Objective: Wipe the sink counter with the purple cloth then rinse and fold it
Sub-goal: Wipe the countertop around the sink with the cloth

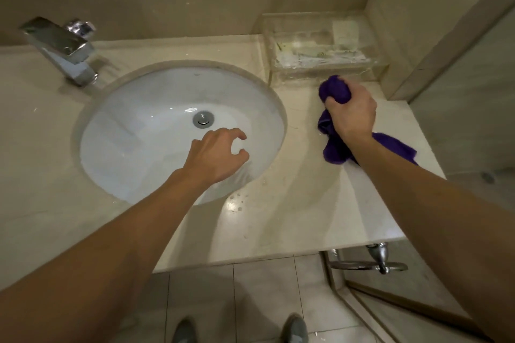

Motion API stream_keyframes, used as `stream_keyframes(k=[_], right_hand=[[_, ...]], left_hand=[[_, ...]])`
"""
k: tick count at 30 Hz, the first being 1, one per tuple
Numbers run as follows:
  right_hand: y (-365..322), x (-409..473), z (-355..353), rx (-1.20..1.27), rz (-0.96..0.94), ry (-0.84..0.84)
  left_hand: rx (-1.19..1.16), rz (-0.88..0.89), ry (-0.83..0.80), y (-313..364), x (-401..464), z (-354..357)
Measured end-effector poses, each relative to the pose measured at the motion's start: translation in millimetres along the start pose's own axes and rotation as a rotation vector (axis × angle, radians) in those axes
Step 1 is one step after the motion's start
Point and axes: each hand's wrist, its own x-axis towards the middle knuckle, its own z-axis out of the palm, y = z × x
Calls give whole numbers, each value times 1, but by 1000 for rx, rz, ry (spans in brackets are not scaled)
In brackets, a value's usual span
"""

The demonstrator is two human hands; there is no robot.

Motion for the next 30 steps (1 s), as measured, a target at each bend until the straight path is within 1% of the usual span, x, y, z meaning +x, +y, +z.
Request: stream_keyframes(k=[2, 4, 8, 13, 15, 19, 21, 24, 28, 30], right_hand=[[-13, -9, 18, -32, -80, -79], [-23, -24, 32, 2, -145, -158], [-31, -38, 35, 51, -193, -239], [-30, -42, 23, 94, -161, -219], [-26, -48, 13, 69, -151, -201], [-7, -64, -14, 34, -106, -105], [3, -70, -26, 2, -85, -105], [13, -69, -43, -78, -120, -228], [20, -52, -59, -336, -365, -396], [26, -53, -58, -307, -369, -433]], left_hand=[[2, -19, -3, -10, -1, -3], [0, -55, -2, -17, -4, -6], [1, -83, -12, -24, -12, -12], [14, -60, -21, -19, -27, -16], [27, -53, -25, -17, -32, -18], [54, -35, -40, -7, -39, -19], [70, -9, -52, 0, -39, -19], [79, 25, -50, 11, -37, -21], [113, 32, -46, 15, -35, -24], [121, 29, -36, 12, -38, -25]])
